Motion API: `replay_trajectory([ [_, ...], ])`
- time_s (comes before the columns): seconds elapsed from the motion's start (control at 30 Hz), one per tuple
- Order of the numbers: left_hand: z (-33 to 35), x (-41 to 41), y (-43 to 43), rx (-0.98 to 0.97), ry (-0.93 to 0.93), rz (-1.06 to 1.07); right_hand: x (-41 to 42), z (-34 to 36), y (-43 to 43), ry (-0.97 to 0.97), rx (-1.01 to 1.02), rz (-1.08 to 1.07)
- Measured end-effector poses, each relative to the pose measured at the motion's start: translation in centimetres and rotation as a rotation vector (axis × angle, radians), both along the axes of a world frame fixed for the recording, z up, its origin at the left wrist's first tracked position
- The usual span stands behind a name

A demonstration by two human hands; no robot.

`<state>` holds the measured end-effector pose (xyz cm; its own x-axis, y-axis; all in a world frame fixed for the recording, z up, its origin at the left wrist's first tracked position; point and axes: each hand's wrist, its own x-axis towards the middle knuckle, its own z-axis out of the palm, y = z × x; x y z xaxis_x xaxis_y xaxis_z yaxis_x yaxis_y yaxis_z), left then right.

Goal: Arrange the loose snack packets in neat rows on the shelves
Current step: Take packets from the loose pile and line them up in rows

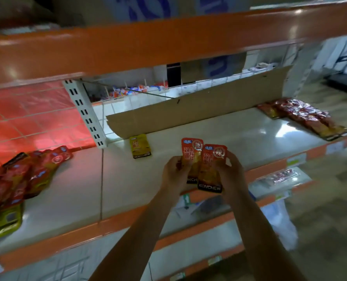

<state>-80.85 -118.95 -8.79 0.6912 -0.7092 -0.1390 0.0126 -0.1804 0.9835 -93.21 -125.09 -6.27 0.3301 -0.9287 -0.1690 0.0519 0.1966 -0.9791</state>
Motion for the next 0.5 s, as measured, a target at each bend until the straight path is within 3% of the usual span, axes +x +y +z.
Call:
replay_trajectory([
  [0.13, -0.3, -5.2, -3.6, -0.013, -0.046, -0.051, -5.4, -0.3, -3.3, -0.024, 0.046, -0.071],
  [0.33, -0.3, -12.5, -8.3, -0.019, 0.115, -0.081, -13.2, -1.0, -7.3, -0.088, 0.092, -0.164],
  [0.5, -0.2, -16.2, -12.0, -0.004, 0.079, -0.156, -17.5, -1.1, -9.7, -0.101, 0.075, -0.199],
])
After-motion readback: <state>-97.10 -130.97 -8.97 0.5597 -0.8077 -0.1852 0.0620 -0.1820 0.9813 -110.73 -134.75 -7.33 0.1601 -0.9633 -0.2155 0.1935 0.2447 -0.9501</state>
